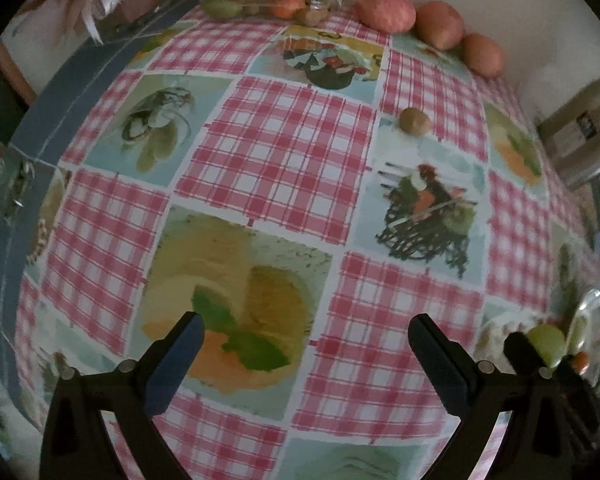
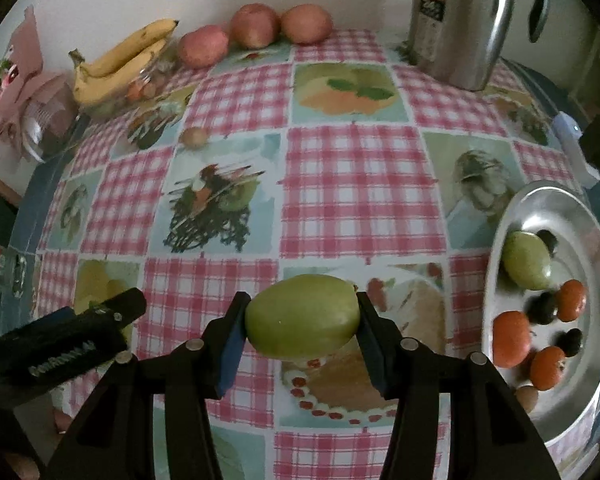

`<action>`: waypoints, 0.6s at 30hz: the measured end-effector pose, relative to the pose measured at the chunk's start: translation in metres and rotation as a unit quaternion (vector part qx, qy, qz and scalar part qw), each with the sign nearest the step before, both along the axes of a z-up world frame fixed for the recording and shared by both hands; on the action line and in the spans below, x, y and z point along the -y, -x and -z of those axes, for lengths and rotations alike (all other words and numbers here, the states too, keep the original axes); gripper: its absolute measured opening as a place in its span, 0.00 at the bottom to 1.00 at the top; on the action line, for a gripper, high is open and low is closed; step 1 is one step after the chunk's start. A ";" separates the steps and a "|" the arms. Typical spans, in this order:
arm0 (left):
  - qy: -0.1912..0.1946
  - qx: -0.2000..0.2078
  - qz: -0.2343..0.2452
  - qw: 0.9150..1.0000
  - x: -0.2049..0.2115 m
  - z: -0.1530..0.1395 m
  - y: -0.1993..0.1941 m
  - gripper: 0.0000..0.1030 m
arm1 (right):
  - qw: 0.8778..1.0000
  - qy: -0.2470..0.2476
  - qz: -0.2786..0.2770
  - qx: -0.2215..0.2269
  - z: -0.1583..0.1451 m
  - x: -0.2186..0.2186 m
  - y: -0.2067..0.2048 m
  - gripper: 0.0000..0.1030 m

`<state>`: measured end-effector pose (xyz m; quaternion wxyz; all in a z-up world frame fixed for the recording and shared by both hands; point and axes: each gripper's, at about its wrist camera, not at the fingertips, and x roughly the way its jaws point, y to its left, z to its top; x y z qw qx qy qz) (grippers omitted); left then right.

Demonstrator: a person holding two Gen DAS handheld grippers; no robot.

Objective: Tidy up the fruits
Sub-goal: 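Lift the green pear with the right tool while the left tool grasps a brown kiwi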

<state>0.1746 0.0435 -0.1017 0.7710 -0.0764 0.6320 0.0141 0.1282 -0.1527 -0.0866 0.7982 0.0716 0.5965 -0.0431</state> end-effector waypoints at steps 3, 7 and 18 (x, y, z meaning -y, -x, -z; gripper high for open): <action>0.008 0.006 -0.007 1.000 -0.001 -0.001 0.001 1.00 | 1.000 -0.004 0.004 0.004 -0.003 0.006 0.001 0.52; 0.027 0.012 -0.013 0.999 0.003 -0.003 0.003 1.00 | 1.000 -0.006 0.014 0.012 -0.008 0.013 0.003 0.52; 0.069 0.010 -0.003 0.998 0.031 -0.004 -0.001 1.00 | 0.998 -0.027 0.057 0.022 -0.017 0.039 0.003 0.52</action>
